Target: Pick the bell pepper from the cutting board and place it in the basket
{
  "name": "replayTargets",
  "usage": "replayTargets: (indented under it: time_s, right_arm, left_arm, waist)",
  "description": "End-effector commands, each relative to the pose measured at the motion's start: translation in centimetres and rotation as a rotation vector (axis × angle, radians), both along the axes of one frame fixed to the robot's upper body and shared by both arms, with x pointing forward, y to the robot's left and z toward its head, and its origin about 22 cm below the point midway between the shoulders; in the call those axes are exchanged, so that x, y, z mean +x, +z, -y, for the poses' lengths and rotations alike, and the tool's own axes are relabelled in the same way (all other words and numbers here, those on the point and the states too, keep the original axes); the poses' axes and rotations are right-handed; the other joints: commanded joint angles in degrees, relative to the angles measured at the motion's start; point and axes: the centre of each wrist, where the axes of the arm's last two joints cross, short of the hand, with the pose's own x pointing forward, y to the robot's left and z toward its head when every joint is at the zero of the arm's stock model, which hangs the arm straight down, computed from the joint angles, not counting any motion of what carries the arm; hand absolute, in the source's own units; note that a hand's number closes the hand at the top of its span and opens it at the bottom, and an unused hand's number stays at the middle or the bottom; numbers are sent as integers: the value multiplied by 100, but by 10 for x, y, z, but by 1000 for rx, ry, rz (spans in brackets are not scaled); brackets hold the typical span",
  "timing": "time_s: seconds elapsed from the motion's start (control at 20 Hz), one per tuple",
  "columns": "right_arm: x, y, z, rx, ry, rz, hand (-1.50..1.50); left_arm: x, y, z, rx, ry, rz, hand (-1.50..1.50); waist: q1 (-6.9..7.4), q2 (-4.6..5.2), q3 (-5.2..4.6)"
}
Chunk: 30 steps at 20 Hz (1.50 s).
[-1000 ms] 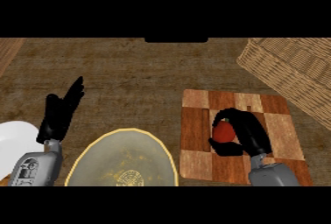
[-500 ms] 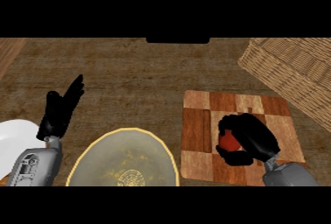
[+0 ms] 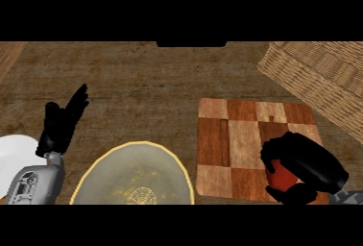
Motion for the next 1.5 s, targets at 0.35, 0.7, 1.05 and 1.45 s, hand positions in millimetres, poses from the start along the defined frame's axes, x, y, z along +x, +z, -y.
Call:
replayTargets:
  time_s: [0.35, 0.7, 1.05, 1.45]
  right_arm:
    - [-27, 100, 33, 538, -3, -81, 150]
    - [-28, 191, 60, 627, -98, -2, 150]
    - [-19, 283, 67, 698, -200, 30, 150]
    - [-4, 330, 86, 408, -423, 231, 150]
  left_arm:
    - [-14, -6, -4, 6, 12, -24, 0]
    - [-9, -2, -1, 0, 1, -16, 0]
    - [-8, 1, 5, 10, -4, 13, 0]
    - [4, -5, 4, 0, -42, 0, 0]
  waist:
    - [-127, -42, -9]
    - [-35, -25, -21]
    - [82, -4, -12]
    - [218, 92, -3]
